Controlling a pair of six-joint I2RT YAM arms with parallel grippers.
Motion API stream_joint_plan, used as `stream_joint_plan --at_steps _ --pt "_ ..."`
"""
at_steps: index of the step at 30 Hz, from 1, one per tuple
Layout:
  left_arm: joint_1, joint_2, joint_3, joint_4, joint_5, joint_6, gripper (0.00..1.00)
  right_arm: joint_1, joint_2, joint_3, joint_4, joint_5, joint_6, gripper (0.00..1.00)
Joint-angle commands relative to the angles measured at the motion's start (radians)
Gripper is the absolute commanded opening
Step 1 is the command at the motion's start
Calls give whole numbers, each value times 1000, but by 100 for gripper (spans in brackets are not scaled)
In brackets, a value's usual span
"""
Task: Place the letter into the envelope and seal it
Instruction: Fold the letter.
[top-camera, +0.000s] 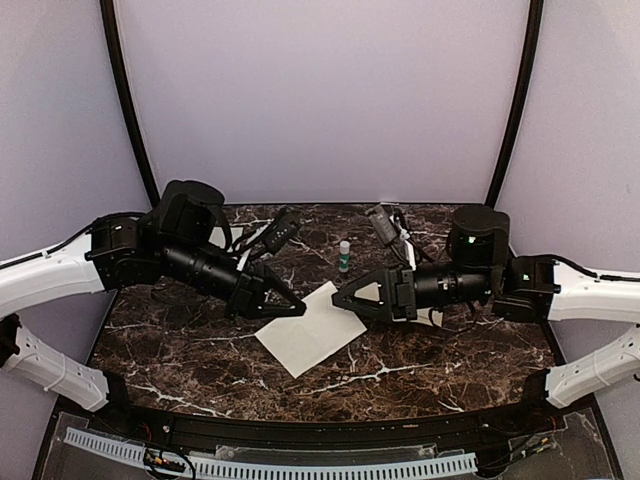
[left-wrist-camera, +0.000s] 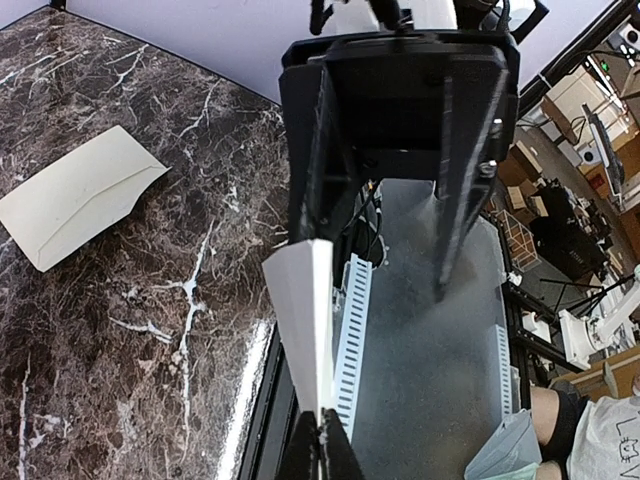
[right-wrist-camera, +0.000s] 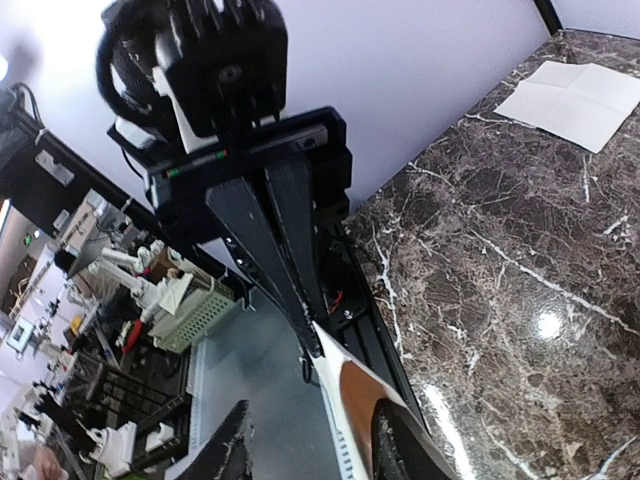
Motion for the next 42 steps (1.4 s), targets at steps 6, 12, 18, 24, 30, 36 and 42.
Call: stream_joint_plan --at_steps 6,12,18,24,30,36,42 --pt "-5 -82 -87 166 84 -104 0 -7 -176 4 -2 146 -50 75" --pt "-5 -83 -100 200 156 -133 0 -8 -125 40 29 75 -77 92" --pt "-5 -80 -107 217 218 -157 0 -6 -36 92 52 -24 -100 86" --pt "-5 -64 -99 195 242 -160 0 -6 12 126 44 -129 -109 60" --pt "-5 -51 -92 191 263 -161 0 -4 35 138 13 -203 -112 47" --pt "-6 -39 -82 179 266 -156 0 -2 61 149 -9 -218 -108 29" --pt "-5 -37 -76 174 261 -153 0 1 83 155 -22 -211 -113 14"
